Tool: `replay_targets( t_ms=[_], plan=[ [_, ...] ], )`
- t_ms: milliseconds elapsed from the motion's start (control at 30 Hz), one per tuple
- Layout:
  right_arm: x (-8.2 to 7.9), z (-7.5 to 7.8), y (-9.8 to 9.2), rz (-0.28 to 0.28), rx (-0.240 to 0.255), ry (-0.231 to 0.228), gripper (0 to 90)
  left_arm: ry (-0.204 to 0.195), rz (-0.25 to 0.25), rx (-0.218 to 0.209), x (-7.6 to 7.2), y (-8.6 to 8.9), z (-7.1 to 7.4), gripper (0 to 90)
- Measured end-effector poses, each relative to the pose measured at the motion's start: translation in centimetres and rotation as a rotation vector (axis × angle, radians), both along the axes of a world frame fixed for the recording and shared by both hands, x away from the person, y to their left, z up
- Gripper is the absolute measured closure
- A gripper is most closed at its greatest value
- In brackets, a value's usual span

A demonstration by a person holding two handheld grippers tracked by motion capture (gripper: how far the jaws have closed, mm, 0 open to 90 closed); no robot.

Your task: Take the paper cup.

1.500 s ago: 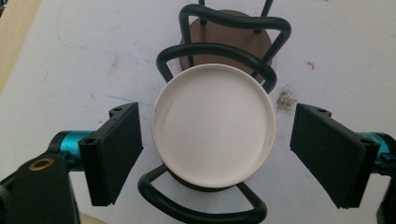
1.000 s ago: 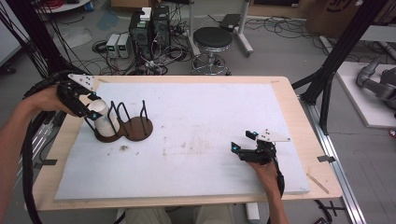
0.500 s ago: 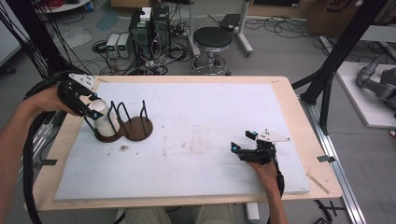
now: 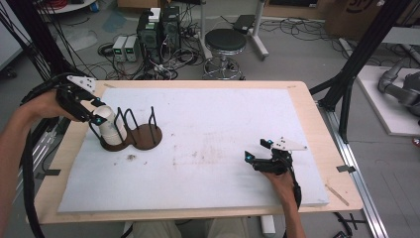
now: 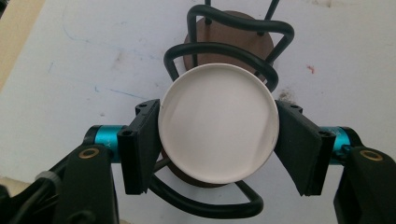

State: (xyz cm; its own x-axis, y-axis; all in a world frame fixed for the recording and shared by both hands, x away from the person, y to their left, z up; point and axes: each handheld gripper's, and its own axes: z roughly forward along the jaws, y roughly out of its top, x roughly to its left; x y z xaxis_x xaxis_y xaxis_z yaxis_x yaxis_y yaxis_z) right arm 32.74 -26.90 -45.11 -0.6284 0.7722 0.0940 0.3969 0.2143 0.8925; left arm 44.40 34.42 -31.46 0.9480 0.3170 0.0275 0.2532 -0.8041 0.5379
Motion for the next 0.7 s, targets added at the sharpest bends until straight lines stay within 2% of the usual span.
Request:
replay_targets(
  t_ms=[67,167,233,300,433,467,500,533,567,600,633,667,700],
  plan=[
    [0.0,0.0,0.0,0.000,-0.001,-0.002,15.6,0.002,-0.001,0.002,0.0,0.0,0.2,35.3],
    [0.0,0.0,0.0,0.001,-0.004,-0.005,15.6,-0.002,-0.002,-0.001,-0.1,-0.2,0.9,35.4],
    [0.0,0.0,0.0,0.002,-0.007,-0.009,15.6,-0.009,0.000,-0.007,-0.2,-0.3,1.9,35.5],
    [0.0,0.0,0.0,0.003,-0.009,-0.011,15.6,-0.012,0.000,-0.013,-0.2,-0.4,2.2,35.5],
    [0.0,0.0,0.1,0.004,-0.010,-0.010,15.6,-0.020,-0.003,-0.018,-0.4,-0.3,3.6,35.6],
    [0.0,0.0,0.1,0.004,-0.010,-0.010,15.6,-0.022,-0.001,-0.017,-0.6,-0.3,4.3,35.6],
    [0.0,0.0,0.1,0.004,-0.010,-0.010,15.6,-0.022,-0.001,-0.017,-0.6,-0.3,4.3,35.6],
    [0.0,0.0,0.0,0.005,-0.009,-0.009,15.6,-0.028,-0.003,-0.025,-0.7,-0.2,5.2,35.6],
    [0.0,0.0,0.0,0.005,-0.009,-0.009,15.6,-0.028,-0.003,-0.025,-0.7,-0.2,5.2,35.6],
    [0.0,0.0,0.1,0.004,-0.009,-0.009,15.6,-0.038,0.004,-0.024,-0.8,0.0,6.1,35.6],
    [0.0,0.0,0.1,0.004,-0.009,-0.009,15.6,-0.038,0.004,-0.024,-0.8,0.0,6.1,35.6],
    [0.0,0.0,0.1,0.003,-0.010,-0.006,15.6,-0.049,0.011,-0.031,-1.0,0.1,7.0,35.6],
    [0.0,0.0,0.1,0.003,-0.010,-0.006,15.6,-0.049,0.011,-0.031,-1.0,0.1,7.0,35.7]
  ],
)
